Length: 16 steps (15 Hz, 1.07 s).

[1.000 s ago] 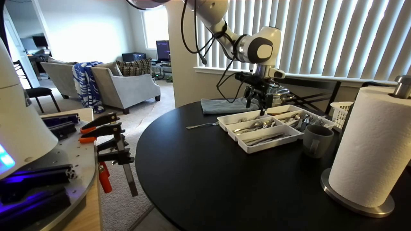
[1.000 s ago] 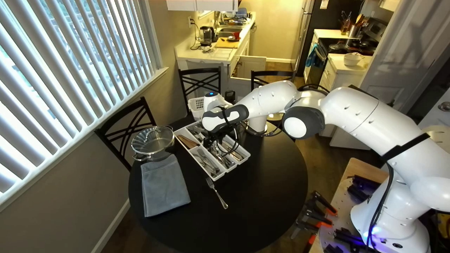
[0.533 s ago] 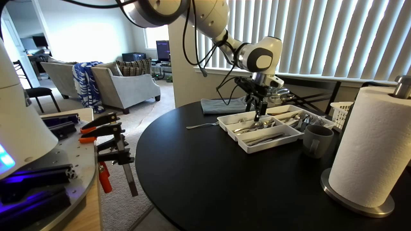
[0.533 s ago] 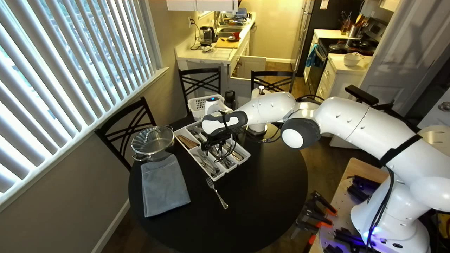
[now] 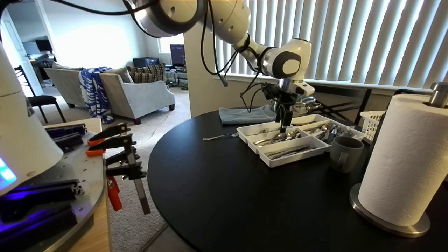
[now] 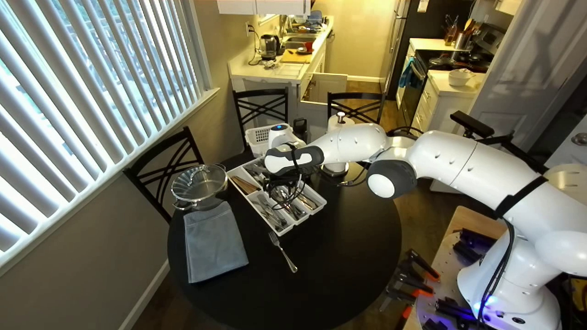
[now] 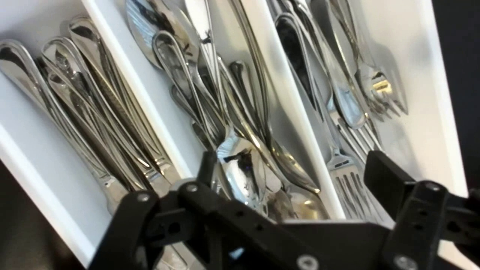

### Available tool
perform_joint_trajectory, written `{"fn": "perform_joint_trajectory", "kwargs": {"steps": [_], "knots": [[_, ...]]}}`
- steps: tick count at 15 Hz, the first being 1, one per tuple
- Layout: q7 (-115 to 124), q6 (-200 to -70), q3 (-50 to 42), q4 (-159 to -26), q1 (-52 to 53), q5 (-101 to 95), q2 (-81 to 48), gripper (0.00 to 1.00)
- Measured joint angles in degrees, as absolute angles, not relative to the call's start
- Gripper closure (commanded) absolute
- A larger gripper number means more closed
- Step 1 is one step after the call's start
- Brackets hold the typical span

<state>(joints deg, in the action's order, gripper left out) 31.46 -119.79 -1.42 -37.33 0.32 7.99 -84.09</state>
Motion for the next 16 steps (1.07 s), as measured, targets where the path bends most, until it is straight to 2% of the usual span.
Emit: {"fn": "perform_joint_trajectory", "kwargs": {"steps": [1, 2, 4, 6, 14, 16], "knots": [[32.7, -119.76, -1.96, -37.33, 0.3, 7.98, -84.09, 0.0], [33.57, -119.68, -2.36, -37.34, 0.26, 7.98, -84.09, 0.25], [34.49, -119.46, -2.71, -37.37, 0.17, 7.98, -84.11, 0.32], [34.61, -119.34, -2.8, -37.45, 0.16, 7.98, -84.16, 0.47], [34.98, -119.46, -4.01, -38.13, 0.03, 7.26, -84.71, 0.98], [34.97, -119.43, -4.01, -38.66, 0.05, 7.09, -84.97, 1.0]]}}
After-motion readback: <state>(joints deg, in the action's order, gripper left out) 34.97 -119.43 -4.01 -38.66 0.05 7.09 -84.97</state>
